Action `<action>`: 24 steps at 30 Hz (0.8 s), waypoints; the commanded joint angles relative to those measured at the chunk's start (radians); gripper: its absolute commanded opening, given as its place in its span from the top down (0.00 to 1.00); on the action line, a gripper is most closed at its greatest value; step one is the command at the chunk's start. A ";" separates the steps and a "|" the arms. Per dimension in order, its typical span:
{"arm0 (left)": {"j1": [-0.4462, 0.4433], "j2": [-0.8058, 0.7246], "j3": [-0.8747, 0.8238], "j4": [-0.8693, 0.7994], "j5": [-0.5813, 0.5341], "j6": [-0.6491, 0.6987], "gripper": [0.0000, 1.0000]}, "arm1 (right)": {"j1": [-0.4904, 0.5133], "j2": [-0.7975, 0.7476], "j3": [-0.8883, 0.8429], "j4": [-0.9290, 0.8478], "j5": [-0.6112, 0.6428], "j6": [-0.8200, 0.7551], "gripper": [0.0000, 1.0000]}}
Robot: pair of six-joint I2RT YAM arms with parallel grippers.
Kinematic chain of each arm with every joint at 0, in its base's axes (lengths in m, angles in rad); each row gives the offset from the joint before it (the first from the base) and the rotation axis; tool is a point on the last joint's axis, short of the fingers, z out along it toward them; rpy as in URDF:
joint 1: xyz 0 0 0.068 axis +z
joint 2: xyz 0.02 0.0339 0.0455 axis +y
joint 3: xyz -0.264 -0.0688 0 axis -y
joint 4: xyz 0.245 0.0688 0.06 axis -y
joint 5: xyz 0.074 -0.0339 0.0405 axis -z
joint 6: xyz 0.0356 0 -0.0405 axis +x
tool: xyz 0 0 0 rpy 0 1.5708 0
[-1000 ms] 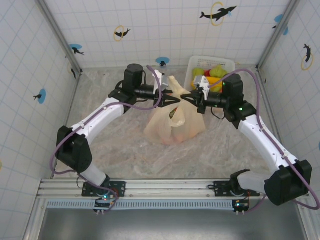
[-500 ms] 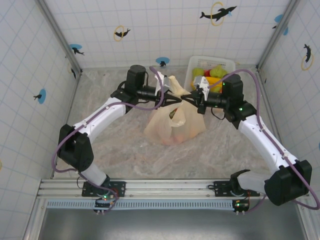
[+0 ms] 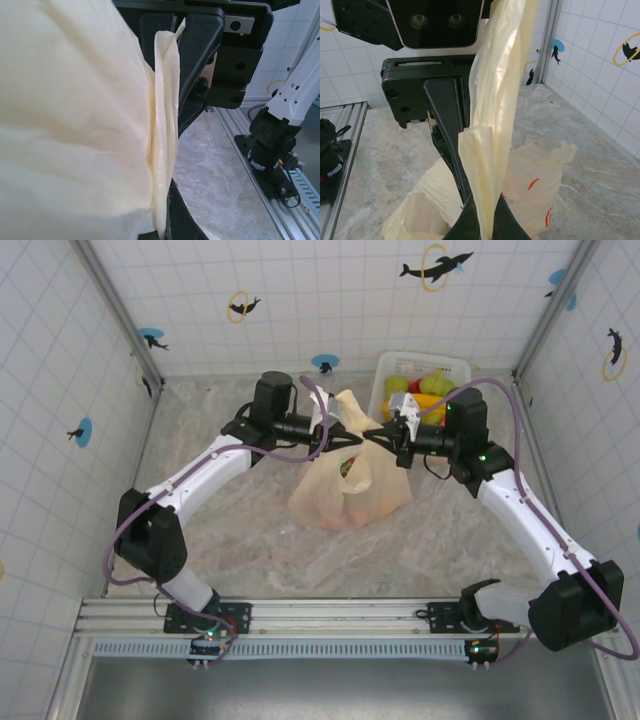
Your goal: Place the fake fruits into the plastic bag and tie a complex knot
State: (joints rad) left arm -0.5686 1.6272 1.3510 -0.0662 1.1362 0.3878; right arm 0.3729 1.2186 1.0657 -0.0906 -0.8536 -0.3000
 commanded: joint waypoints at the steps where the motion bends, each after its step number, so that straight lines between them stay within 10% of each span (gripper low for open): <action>1: -0.004 -0.025 0.034 -0.001 0.017 0.011 1.00 | -0.003 -0.014 0.047 -0.032 -0.031 -0.006 0.84; 8: -0.003 -0.029 0.028 0.002 -0.005 0.014 1.00 | -0.013 -0.063 0.109 0.029 0.017 0.115 0.47; 24: -0.005 -0.035 0.019 0.002 -0.068 0.031 1.00 | 0.006 0.211 0.501 -0.230 0.289 0.378 0.37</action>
State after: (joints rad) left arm -0.5686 1.6215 1.3510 -0.0662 1.0794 0.3931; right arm 0.3618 1.3804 1.4998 -0.2150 -0.5995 0.0280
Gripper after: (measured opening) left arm 0.055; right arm 0.627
